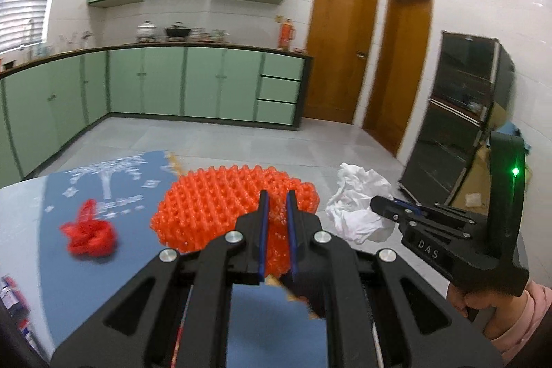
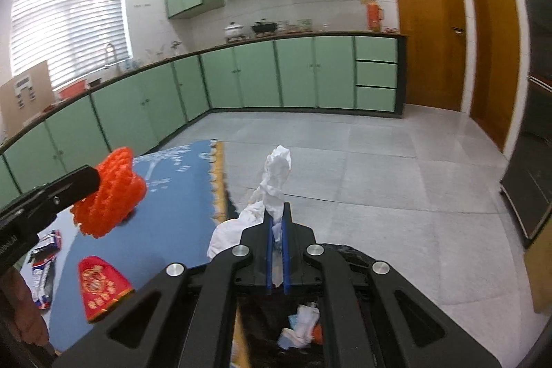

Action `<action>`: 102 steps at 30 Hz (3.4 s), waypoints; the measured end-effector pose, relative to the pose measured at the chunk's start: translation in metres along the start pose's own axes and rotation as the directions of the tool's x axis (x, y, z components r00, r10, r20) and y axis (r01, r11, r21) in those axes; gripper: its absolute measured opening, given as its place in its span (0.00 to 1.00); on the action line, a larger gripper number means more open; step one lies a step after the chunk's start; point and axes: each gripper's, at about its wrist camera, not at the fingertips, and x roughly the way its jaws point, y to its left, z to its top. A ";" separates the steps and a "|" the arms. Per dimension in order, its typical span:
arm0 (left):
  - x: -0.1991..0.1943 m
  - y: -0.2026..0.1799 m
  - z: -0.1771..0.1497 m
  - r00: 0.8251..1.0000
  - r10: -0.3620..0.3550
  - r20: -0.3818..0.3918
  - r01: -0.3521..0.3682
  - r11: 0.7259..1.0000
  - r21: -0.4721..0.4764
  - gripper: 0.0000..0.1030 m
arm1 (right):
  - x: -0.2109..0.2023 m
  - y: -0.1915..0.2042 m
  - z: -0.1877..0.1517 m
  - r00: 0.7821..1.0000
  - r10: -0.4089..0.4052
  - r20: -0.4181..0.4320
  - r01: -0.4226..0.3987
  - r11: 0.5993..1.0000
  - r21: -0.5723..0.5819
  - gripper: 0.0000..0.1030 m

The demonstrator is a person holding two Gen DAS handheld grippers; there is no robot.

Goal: Collect trash
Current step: 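Carry the tissue and orange net over the black bin and open both grippers, then grasp the red gold-printed paper packet with the right gripper while the left approaches the red bag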

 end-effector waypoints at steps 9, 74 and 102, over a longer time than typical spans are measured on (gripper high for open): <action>0.065 -0.053 -0.015 0.986 -0.136 -0.100 0.140 0.990 0.029 0.08 | 0.004 -0.066 -0.024 0.990 -0.129 -0.061 0.133 0.989 0.071 0.04; -0.129 0.152 -0.110 0.824 0.542 -0.164 -0.565 0.806 -0.175 0.77 | 0.081 0.170 -0.091 0.875 0.367 -0.316 -0.433 0.885 -0.173 0.93; -0.119 0.150 -0.111 0.834 0.527 -0.164 -0.551 0.816 -0.175 0.78 | 0.049 0.184 -0.064 0.830 0.491 -0.266 -0.545 0.815 -0.197 0.19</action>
